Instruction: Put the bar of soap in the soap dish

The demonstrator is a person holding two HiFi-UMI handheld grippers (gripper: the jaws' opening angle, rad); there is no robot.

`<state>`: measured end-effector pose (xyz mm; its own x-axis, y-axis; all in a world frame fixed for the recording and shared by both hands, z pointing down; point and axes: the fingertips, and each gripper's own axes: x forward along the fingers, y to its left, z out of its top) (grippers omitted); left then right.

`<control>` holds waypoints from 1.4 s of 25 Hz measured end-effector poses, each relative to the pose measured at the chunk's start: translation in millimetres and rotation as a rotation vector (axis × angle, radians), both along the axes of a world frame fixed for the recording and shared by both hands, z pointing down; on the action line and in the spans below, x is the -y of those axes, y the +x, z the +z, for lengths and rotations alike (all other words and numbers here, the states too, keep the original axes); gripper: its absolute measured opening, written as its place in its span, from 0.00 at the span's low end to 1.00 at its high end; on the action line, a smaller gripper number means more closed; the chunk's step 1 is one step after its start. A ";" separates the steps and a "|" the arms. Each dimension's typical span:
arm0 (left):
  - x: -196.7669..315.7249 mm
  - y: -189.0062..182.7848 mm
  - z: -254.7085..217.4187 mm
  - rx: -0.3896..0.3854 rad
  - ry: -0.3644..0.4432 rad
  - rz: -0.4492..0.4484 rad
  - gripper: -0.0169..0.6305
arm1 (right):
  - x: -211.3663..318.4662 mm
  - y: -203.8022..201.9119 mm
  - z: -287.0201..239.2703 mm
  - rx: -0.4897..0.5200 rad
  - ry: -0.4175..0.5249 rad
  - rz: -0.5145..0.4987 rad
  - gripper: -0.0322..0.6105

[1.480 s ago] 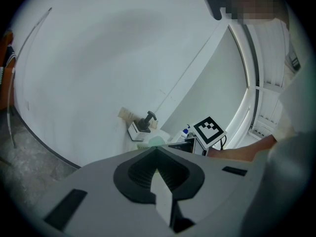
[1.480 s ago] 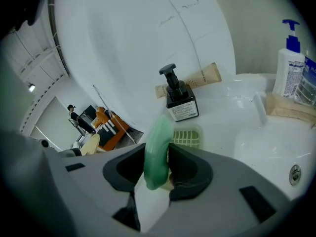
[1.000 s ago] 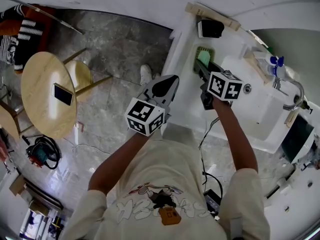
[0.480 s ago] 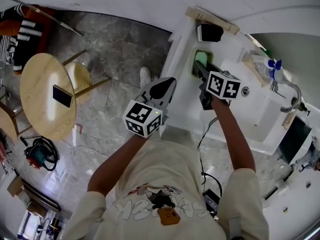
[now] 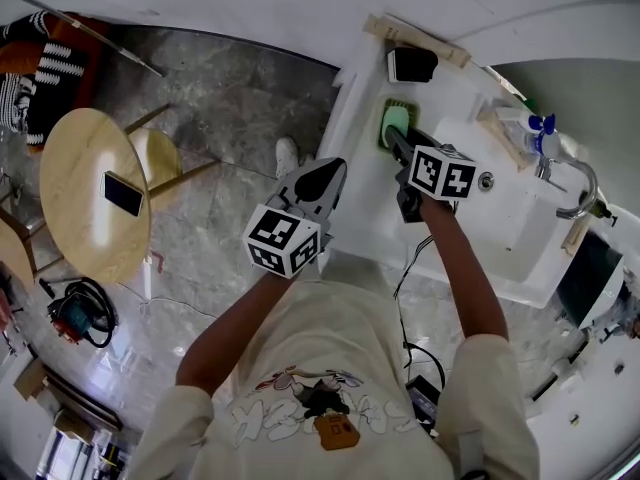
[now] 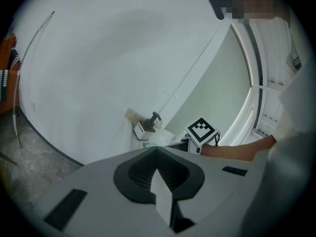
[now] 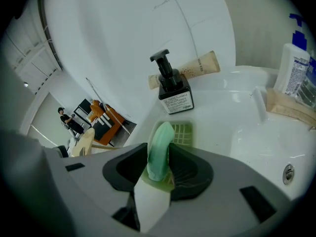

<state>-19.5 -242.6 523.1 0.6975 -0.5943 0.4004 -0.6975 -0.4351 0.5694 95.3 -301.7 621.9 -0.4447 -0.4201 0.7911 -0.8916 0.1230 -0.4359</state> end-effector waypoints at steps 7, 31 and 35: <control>-0.1 9.5 -8.7 -0.001 0.020 -0.002 0.04 | -4.2 7.7 0.7 -0.029 0.006 -0.019 0.27; -22.8 24.9 -46.5 0.019 0.089 0.004 0.04 | -15.0 15.7 -49.2 0.106 0.104 -0.036 0.27; -22.8 21.1 -54.3 0.035 0.110 -0.012 0.04 | -15.0 15.7 -69.5 0.142 0.153 -0.054 0.27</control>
<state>1.7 -219.9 468.8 0.6771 -0.6440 0.3561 -0.7215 -0.4855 0.4937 111.1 -286.7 552.4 -0.5722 -0.5029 0.6478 -0.8129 0.2432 -0.5292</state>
